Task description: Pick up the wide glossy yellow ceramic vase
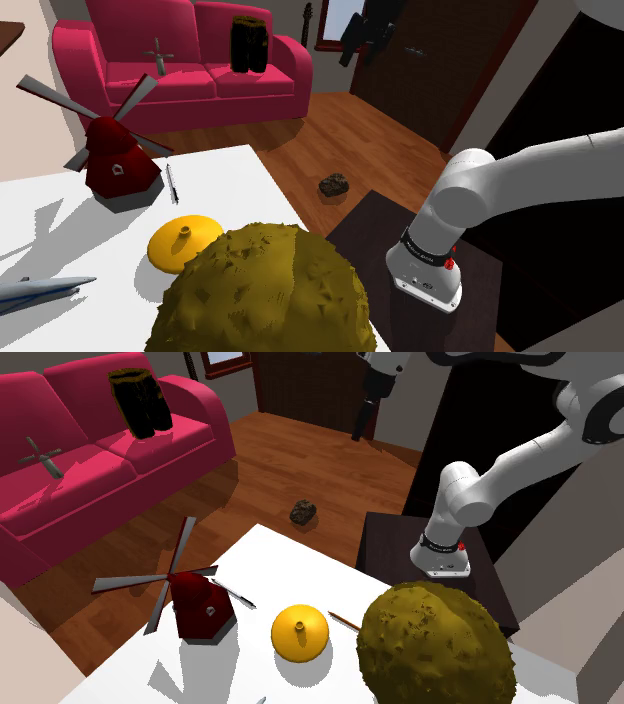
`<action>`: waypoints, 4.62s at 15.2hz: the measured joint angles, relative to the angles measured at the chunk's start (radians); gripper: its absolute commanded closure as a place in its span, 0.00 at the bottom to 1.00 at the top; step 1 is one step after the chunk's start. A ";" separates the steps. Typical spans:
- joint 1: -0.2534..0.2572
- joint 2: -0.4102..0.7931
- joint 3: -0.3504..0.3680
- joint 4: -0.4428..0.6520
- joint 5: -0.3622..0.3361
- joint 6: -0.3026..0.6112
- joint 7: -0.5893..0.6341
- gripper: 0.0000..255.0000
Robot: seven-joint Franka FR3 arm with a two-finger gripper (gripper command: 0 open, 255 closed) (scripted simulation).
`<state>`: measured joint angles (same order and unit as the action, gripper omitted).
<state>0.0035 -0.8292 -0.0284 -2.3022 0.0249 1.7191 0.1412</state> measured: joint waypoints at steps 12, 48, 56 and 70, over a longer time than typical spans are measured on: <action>0.052 0.153 0.202 -0.040 0.074 0.137 0.193 0.00; 0.242 1.197 0.609 0.442 -0.282 0.410 0.929 0.00; 0.246 1.209 0.605 0.438 -0.292 0.426 0.936 1.00; 0.233 1.156 0.624 0.489 -0.250 0.329 0.907 1.00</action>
<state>0.2364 0.3264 0.5953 -1.8130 -0.2247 2.0479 1.0478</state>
